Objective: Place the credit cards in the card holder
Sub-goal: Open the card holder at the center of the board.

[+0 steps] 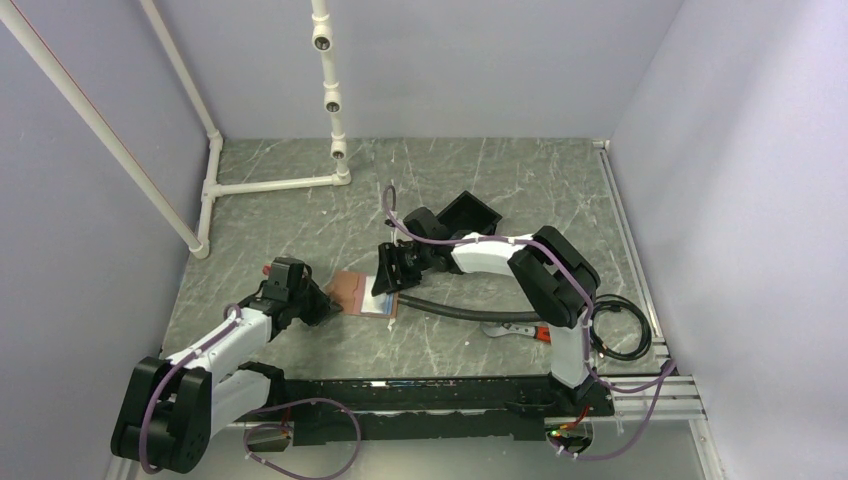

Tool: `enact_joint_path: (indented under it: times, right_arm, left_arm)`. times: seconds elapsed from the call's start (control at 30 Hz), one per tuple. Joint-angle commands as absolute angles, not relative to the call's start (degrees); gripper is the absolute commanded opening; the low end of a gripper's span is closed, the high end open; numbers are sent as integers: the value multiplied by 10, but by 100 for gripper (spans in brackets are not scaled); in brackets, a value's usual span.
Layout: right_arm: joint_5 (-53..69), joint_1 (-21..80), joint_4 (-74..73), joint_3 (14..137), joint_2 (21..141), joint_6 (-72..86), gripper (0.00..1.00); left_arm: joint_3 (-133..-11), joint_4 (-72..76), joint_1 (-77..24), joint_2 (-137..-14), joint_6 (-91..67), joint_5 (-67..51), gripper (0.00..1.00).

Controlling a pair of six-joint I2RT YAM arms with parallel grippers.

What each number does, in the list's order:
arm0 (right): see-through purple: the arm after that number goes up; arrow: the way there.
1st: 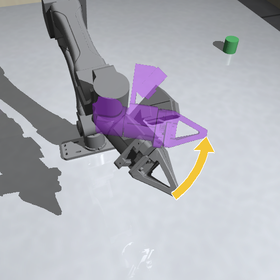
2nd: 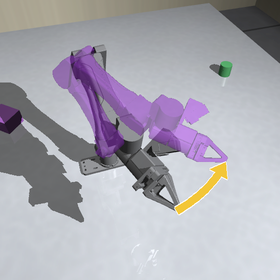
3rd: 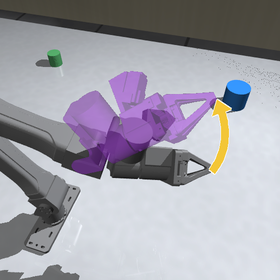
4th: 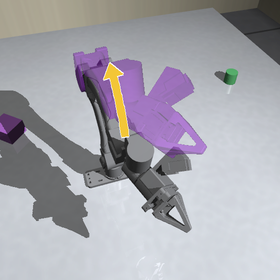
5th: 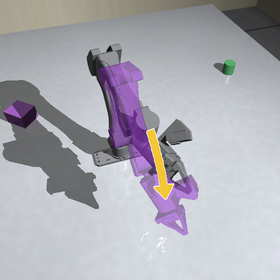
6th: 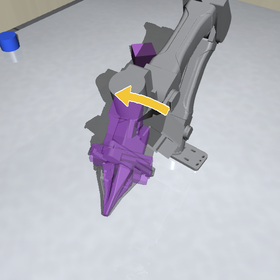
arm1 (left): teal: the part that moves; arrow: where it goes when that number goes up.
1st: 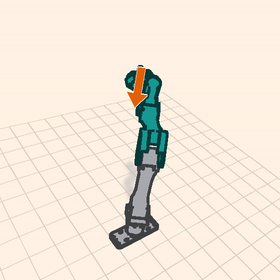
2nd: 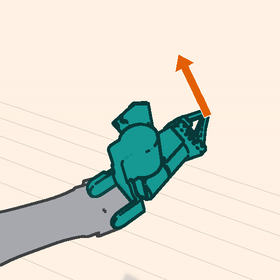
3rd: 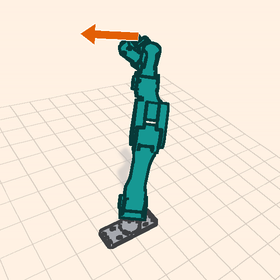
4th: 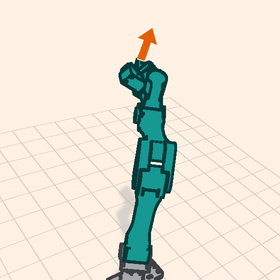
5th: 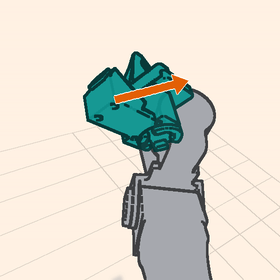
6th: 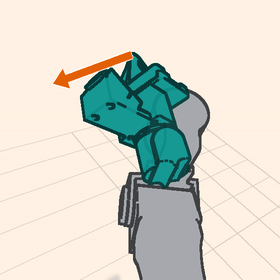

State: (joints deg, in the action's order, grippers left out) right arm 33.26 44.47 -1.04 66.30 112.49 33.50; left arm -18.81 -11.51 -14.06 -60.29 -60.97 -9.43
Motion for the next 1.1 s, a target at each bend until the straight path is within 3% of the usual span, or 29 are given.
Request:
enact_joint_path:
  times: [0.0, 0.37, 0.87, 1.07]
  right_arm:
    - [317, 444, -10, 651, 1108, 328, 54]
    - [369, 464, 58, 717, 1191, 358, 55]
    - [455, 468, 239, 731, 1236, 480, 60]
    - [492, 470, 289, 740, 1247, 510, 62]
  left_arm:
    - [-180, -135, -143, -603, -612, -110, 0]
    - [-159, -79, -143, -628, -636, -145, 0]
    - [-157, -127, -143, -564, -625, -125, 0]
    - [-170, -188, -143, -488, -603, -99, 13]
